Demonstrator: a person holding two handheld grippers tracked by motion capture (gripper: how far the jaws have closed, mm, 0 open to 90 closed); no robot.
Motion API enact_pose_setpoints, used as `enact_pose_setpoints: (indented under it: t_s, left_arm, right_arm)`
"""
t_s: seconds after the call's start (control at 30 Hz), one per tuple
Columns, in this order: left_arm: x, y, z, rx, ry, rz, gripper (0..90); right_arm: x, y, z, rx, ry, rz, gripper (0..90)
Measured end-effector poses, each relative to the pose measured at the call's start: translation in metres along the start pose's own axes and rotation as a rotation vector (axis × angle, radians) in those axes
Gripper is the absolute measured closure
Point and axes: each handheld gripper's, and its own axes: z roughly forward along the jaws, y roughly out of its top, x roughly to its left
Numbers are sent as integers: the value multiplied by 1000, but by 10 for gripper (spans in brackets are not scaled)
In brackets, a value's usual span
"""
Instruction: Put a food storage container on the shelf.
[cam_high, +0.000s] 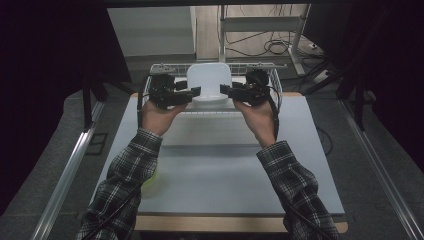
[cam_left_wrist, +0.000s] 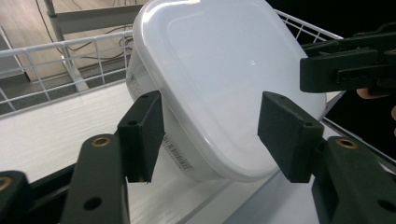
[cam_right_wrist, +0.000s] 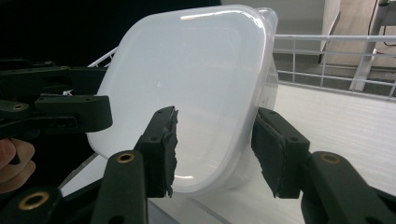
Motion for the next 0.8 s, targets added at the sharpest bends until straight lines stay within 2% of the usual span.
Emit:
enact_pose_setpoints:
  t_s: [0.13, 0.17, 0.3, 0.5, 0.8]
  left_arm:
    - [2, -1, 1, -9, -4, -2, 371]
    - [4, -2, 3, -20, -9, -15, 346]
    - [7, -4, 5, -27, -37, -26, 326]
    - [8, -3, 8, -39, -50, -16, 310]
    - [6, 0, 5, -49, -48, 6, 282]
  right_arm:
    - [-1, 0, 0, 0, 3, 2, 498]
    - [-1, 0, 1, -1, 6, 8, 495]
    - [-2, 0, 2, -5, 5, 11, 479]
    - [-3, 0, 3, -10, -2, 15, 453]
    - [-3, 2, 3, -26, -11, 7, 413]
